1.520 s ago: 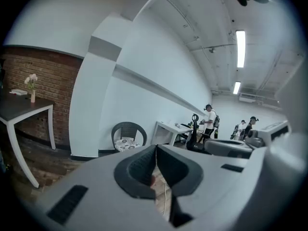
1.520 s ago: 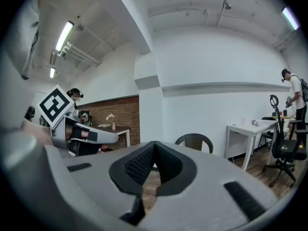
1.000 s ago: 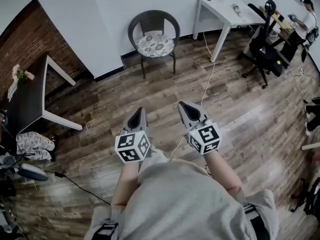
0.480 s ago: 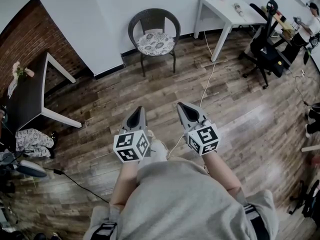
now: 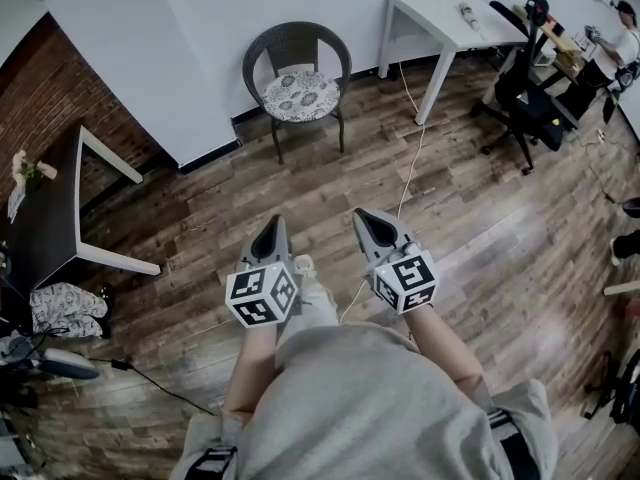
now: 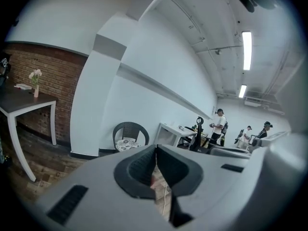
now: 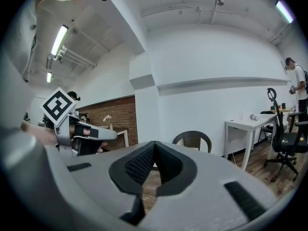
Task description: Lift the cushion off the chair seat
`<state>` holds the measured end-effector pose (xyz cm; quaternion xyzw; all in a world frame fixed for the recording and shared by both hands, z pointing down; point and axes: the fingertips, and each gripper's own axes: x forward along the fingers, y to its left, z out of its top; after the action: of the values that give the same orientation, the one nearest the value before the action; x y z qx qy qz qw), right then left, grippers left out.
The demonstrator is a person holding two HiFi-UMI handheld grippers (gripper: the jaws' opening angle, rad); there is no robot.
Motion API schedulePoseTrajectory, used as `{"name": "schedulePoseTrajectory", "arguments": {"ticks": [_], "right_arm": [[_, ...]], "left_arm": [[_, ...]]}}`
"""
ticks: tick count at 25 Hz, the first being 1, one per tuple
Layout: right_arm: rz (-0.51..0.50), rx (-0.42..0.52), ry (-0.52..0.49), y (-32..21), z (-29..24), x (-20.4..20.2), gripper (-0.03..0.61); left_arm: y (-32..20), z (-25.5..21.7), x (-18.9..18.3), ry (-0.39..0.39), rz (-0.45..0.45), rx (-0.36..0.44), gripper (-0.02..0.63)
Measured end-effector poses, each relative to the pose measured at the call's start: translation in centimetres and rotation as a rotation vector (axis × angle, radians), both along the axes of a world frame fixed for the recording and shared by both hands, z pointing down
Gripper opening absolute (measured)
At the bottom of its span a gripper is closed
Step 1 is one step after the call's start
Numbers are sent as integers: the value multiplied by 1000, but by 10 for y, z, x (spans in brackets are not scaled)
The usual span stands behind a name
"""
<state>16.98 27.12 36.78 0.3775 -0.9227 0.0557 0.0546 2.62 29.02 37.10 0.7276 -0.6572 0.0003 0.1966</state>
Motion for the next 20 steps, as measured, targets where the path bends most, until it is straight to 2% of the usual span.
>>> {"name": "schedulePoseTrajectory", "arguments": {"ticks": [7, 20], "right_arm": [[22, -1, 6, -65, 1, -13, 0], [42, 5, 5, -189, -14, -89, 0]], "left_arm": [[-66, 1, -15, -1, 15, -2, 9], [-193, -9, -86, -6, 48, -10, 9]]}}
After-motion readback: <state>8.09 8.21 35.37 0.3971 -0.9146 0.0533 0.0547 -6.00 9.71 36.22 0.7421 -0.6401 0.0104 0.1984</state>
